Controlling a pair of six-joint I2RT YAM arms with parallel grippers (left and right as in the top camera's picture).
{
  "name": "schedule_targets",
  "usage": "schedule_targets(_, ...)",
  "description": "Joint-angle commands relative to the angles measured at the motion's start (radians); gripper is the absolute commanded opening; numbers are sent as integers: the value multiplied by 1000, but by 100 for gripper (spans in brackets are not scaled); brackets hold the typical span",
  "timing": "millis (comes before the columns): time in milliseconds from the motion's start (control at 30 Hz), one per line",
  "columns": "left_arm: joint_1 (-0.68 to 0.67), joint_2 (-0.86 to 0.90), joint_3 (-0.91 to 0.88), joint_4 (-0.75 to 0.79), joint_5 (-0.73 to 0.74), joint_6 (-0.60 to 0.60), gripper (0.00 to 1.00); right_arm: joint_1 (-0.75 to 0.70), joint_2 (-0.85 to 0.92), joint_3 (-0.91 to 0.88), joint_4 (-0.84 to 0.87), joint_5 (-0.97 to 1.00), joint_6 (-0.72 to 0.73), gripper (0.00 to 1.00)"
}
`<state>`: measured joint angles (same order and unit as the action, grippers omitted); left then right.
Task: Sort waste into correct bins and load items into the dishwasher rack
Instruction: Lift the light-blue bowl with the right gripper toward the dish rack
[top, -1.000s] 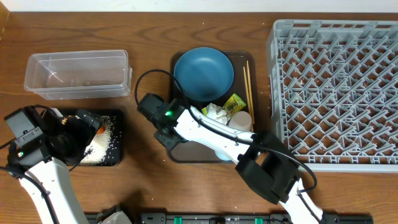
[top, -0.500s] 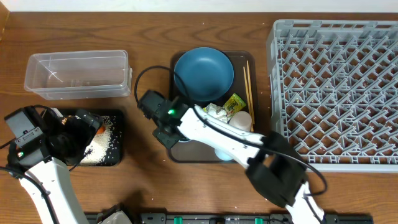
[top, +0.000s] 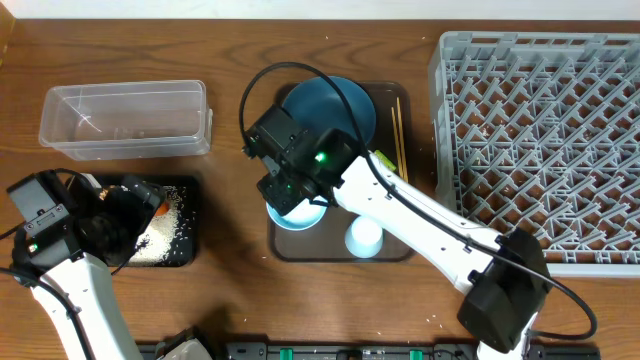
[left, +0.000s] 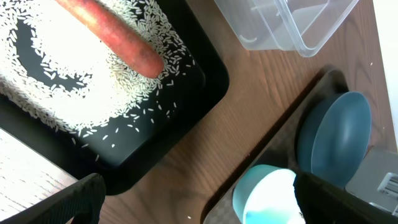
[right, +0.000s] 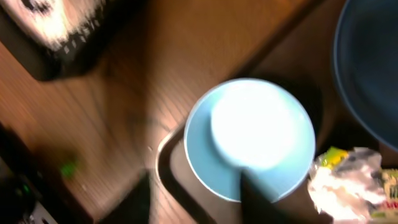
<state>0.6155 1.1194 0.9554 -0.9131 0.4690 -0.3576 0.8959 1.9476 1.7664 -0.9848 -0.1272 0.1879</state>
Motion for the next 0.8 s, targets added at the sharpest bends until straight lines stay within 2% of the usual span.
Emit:
schedule_targets(0, 6, 3, 2, -2, 9, 24, 98, 16, 32, 5, -25, -12, -3, 55)
schedule_targets(133, 6, 3, 2, -2, 9, 24, 98, 57, 107, 4, -53, -7, -41, 56)
schedule_targets(367, 6, 3, 2, -2, 9, 24, 98, 127, 252, 4, -56, 32, -81, 37)
schedule_targets(567, 6, 3, 2, -2, 9, 24, 98, 150, 313, 4, -68, 146, -81, 35)
schedule_targets(767, 6, 3, 2, -2, 9, 24, 98, 148, 320, 5, -67, 174, -81, 8)
